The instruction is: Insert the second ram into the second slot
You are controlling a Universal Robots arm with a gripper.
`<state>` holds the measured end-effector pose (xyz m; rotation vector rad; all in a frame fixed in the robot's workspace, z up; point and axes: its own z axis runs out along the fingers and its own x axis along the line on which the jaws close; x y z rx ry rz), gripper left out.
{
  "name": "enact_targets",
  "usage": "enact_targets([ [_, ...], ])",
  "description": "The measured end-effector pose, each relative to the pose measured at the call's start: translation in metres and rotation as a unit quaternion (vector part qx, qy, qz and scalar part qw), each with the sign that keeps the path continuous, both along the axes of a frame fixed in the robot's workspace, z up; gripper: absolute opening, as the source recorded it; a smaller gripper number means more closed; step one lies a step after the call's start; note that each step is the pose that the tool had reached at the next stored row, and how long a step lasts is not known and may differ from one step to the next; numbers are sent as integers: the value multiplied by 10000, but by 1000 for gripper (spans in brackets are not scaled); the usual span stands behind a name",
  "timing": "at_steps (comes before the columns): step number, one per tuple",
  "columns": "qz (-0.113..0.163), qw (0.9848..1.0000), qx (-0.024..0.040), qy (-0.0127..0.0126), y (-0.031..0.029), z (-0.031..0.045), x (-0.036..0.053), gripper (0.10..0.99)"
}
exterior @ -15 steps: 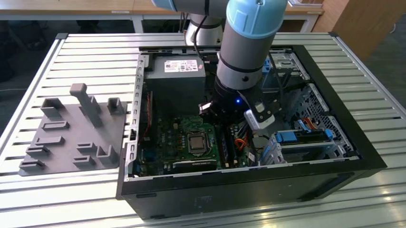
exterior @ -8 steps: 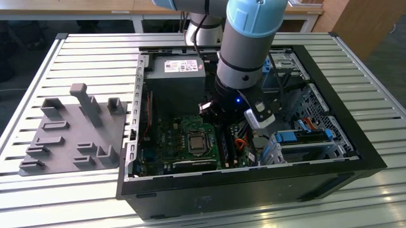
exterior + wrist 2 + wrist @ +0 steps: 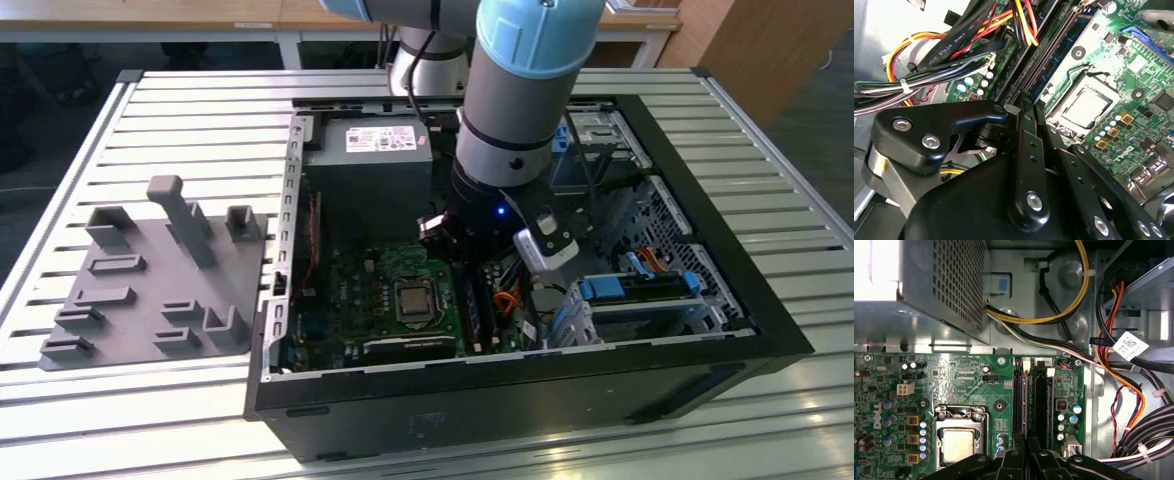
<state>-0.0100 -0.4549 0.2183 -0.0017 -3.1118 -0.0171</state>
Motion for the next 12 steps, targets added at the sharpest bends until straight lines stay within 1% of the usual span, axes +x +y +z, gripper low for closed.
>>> enact_targets([
  [5, 0, 10000, 0, 0, 0, -18, 0, 137],
  [12, 0, 10000, -2, 4, -9, -23, 0, 137],
])
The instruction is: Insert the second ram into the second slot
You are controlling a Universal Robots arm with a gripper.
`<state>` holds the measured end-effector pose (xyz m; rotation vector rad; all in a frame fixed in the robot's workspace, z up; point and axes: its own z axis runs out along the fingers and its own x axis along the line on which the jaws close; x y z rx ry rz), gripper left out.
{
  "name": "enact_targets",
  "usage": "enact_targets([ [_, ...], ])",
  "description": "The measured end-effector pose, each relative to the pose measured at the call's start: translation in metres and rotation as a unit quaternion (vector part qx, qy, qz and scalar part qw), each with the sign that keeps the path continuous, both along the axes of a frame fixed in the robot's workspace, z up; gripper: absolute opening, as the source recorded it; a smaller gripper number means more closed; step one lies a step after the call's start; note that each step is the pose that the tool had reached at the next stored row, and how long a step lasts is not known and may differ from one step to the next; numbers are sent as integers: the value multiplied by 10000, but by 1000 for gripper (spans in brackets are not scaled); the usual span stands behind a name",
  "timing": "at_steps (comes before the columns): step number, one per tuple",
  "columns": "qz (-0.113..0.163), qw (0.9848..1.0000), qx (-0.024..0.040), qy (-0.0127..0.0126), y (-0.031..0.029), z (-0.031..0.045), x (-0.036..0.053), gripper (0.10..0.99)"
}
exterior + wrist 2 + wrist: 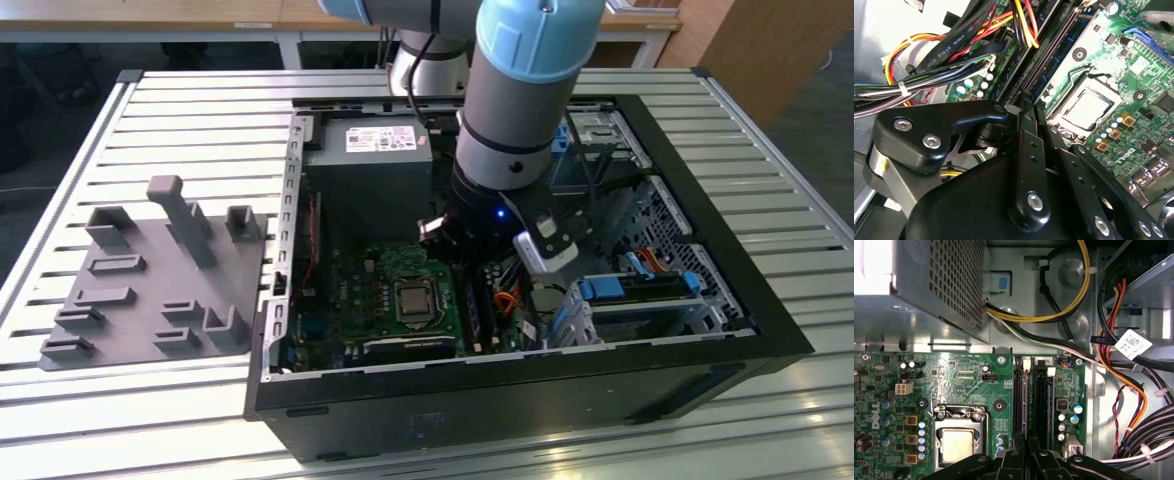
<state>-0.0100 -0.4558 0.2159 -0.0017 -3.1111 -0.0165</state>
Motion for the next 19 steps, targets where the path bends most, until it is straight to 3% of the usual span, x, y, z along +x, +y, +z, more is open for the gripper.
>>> enact_targets([
  [19, -12, 10000, -3, 5, -13, -4, 11, 137],
])
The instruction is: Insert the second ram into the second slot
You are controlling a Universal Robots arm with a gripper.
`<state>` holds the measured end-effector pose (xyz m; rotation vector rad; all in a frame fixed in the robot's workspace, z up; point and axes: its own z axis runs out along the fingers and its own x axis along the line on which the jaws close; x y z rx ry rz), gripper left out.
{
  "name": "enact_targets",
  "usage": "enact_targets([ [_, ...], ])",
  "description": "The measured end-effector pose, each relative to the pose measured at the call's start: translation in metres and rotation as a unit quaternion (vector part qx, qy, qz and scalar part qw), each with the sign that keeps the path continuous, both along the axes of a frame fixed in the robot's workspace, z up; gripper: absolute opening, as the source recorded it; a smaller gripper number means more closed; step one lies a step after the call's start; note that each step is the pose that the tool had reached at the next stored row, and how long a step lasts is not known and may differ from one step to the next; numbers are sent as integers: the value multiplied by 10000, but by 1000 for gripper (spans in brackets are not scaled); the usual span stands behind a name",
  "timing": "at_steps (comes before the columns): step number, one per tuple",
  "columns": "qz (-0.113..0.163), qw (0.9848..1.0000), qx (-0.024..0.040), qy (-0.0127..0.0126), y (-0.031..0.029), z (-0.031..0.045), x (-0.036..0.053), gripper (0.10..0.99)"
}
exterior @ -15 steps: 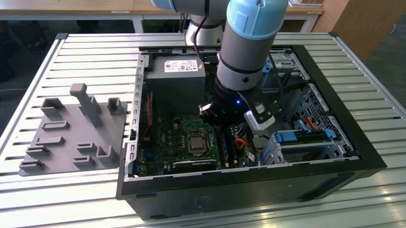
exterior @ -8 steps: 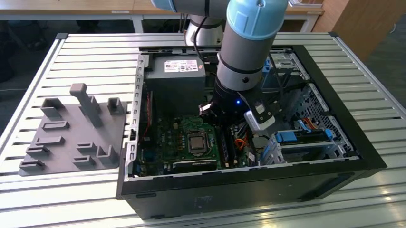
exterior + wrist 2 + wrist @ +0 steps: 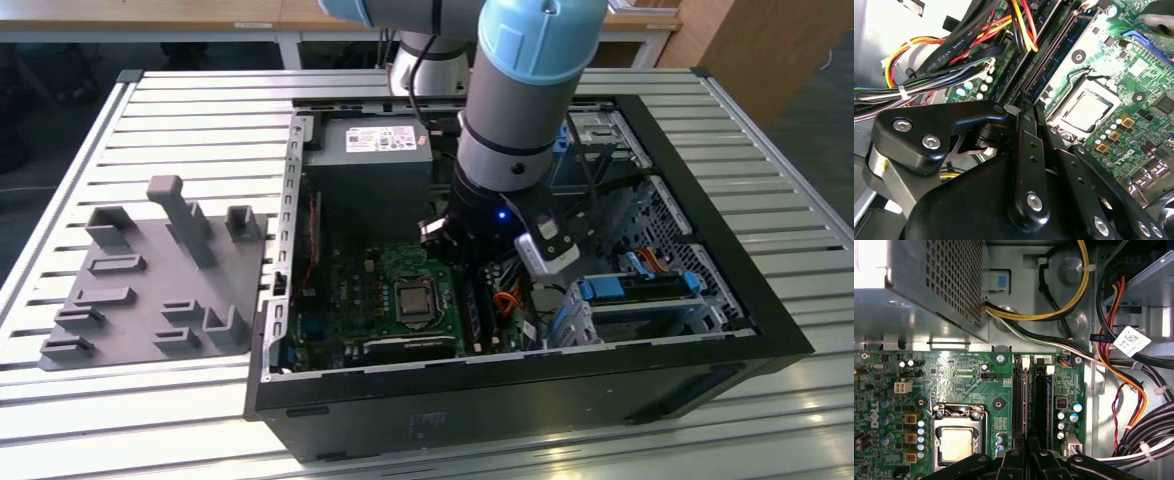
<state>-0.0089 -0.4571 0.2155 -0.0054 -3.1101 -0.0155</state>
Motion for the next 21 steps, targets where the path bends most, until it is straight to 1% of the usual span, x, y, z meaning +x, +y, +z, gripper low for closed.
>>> enact_targets([
  [5, -5, 10000, 1, 0, 0, -3, 23, 137],
  [13, -4, 10000, -3, 1, -1, -50, 21, 137],
  [18, -5, 10000, 7, -3, 2, -44, 11, 137],
  [21, -4, 10000, -1, -1, 0, -35, -5, 137],
])
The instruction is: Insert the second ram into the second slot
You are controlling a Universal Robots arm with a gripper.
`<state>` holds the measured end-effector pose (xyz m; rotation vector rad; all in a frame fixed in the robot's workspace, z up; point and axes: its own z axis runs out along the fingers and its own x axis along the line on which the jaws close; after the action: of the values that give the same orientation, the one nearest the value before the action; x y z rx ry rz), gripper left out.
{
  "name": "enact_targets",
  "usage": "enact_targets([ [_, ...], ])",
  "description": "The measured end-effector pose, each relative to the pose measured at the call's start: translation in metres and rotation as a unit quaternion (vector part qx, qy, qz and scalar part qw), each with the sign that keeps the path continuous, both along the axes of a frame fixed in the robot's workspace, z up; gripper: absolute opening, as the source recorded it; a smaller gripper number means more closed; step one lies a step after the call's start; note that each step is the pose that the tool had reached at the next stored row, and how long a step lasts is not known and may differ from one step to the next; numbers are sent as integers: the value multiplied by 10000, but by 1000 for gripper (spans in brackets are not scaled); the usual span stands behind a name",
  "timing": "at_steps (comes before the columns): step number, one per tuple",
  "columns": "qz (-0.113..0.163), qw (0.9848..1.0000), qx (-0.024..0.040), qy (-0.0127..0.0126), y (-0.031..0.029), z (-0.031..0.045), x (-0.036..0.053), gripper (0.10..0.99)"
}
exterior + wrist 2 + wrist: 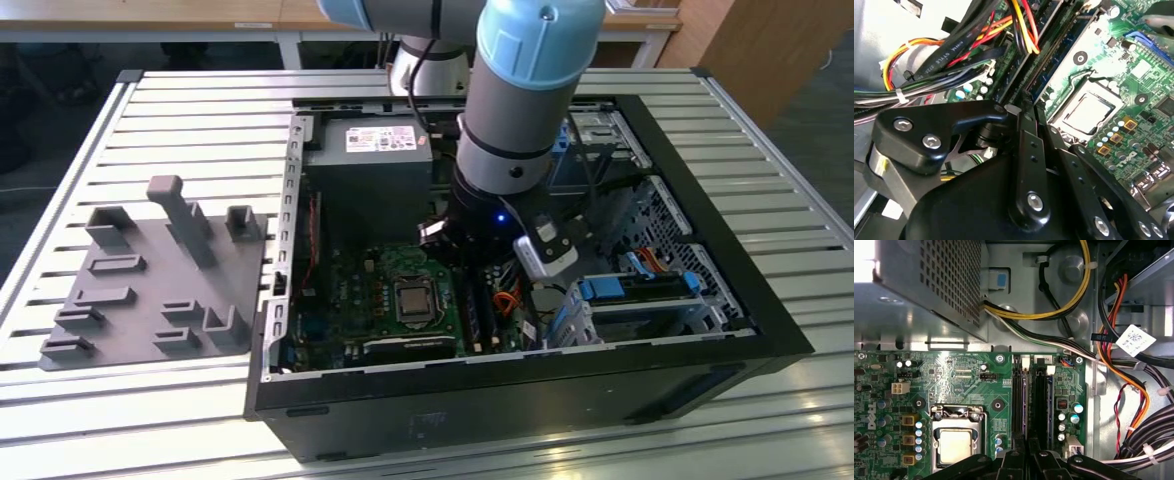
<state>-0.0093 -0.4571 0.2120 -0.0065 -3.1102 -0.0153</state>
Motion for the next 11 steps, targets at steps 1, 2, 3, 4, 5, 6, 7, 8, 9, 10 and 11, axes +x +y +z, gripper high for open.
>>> enact_targets([
  [1, 1, 10000, -1, 0, 0, 1, -5, 137],
  [2, 1, 10000, -2, 0, 0, 1, -6, 137],
  [3, 1, 10000, -5, 1, 0, 0, -6, 137],
  [4, 1, 10000, -7, 1, 0, 0, -7, 137],
  [5, 1, 10000, -7, 1, -1, -1, -7, 137],
  [6, 0, 10000, -7, 1, -1, -1, -7, 137],
  [7, -3, 10000, -7, 1, 0, -2, -5, 137],
  [8, -8, 10000, -7, 1, 0, -2, 0, 137],
  [9, -12, 10000, -6, 1, 0, -3, 5, 137],
  [10, -14, 10000, -5, 0, 0, -3, 9, 137],
  [11, -16, 10000, -5, 0, 0, -3, 11, 137],
])
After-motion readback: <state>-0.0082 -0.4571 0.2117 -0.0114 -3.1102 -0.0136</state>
